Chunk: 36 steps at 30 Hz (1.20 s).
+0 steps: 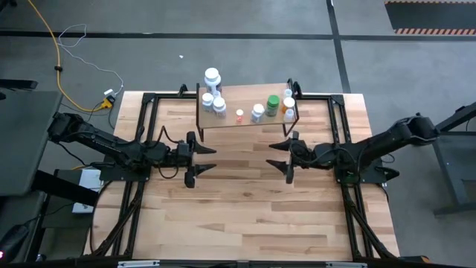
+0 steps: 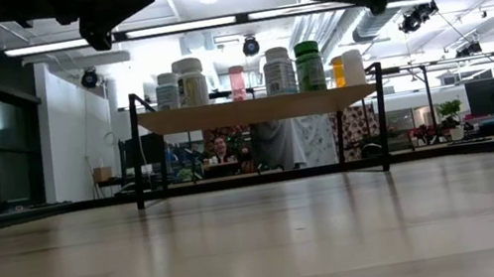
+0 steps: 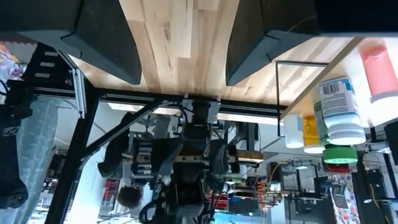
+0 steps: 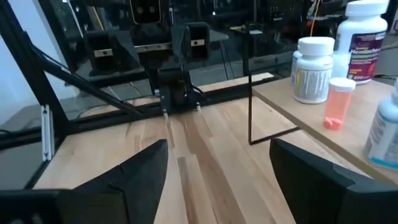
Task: Pick and place medicine bottles onto shelf by color
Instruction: Return to Home Position
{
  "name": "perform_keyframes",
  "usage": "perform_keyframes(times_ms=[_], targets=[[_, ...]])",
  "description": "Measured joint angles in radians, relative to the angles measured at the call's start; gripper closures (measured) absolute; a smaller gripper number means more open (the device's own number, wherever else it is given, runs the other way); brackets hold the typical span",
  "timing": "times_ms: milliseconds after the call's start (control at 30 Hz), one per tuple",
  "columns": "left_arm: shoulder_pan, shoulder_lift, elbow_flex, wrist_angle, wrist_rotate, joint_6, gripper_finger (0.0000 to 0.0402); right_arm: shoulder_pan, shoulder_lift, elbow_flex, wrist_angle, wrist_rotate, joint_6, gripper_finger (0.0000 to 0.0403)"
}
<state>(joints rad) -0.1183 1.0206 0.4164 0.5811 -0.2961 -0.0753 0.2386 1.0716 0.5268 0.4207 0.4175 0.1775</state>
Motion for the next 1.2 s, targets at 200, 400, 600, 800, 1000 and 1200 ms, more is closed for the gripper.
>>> perform_keyframes(times_ms=[200, 400, 600, 800, 1000, 1200], targets=[[0.001, 0.000, 0.000, 0.014, -0.024, 0.016, 0.0176, -0.004, -0.006, -0.062, 0.061, -0.002, -0.003, 0.0130], [0.001, 0.000, 0.000, 0.007, -0.025, 0.018, 0.0176, -0.004, -0.006, -0.063, 0.076, -0.003, -0.003, 0.0130], [0.001, -0.008, -0.001, -0.061, -0.042, 0.060, 0.0182, -0.005, -0.006, -0.063, 0.087, 0.004, -0.025, 0.0130], [0.084, -0.120, -0.109, -0.075, -0.031, 0.085, 0.0277, -0.005, -0.006, -0.063, 0.086, 0.005, -0.022, 0.0130], [0.248, -0.282, -0.256, 0.021, 0.174, -0.009, 0.0389, -0.005, -0.006, -0.063, 0.085, 0.005, -0.022, 0.0130], [0.302, -0.411, -0.321, 0.016, 0.190, -0.037, 0.0399, -0.005, -0.005, -0.063, 0.085, 0.006, -0.022, 0.0130]])
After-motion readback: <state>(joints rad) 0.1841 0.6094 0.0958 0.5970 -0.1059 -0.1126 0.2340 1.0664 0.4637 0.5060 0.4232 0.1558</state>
